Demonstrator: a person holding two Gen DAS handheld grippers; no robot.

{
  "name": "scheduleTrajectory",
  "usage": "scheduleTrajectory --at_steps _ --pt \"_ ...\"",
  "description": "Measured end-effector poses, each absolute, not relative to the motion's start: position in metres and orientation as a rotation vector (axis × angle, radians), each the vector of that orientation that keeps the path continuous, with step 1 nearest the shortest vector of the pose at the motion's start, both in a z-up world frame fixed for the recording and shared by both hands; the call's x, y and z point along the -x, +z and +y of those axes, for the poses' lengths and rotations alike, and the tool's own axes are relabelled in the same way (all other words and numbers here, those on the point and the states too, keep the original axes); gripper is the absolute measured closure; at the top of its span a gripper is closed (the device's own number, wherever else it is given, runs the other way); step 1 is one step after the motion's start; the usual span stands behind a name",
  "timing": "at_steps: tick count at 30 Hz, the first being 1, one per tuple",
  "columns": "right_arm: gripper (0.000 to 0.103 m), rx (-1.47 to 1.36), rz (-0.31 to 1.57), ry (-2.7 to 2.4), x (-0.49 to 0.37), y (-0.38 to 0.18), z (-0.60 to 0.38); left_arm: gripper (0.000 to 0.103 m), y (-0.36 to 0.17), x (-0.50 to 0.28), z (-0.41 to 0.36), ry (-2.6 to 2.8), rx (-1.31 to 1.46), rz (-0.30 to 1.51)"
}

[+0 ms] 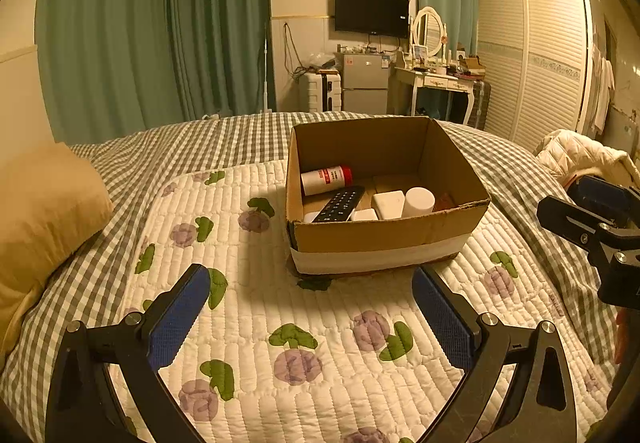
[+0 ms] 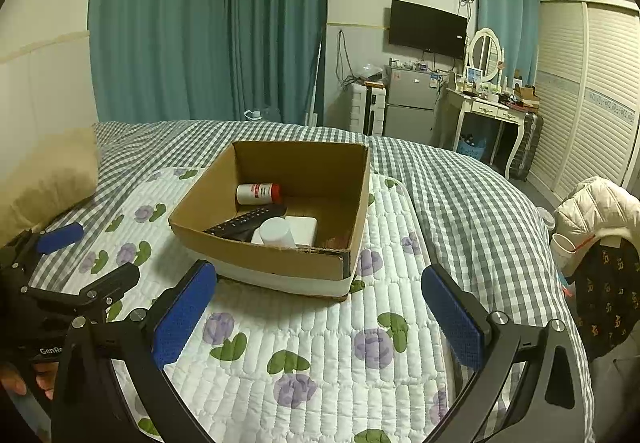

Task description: Organize rigid objects

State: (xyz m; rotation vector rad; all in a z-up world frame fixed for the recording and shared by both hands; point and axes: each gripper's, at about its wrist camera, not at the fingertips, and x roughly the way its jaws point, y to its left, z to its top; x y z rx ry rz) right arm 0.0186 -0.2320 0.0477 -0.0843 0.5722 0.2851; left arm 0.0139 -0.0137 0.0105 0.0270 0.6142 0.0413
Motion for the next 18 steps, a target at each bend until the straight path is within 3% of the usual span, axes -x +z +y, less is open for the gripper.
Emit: scheduleTrajectory --at_steps 18 --pt "0.000 0.084 0.580 0.289 -0.0177 0.0478 -0.2309 0.000 0.0159 -0.0127 -0.0165 0.040 -0.045 0.610"
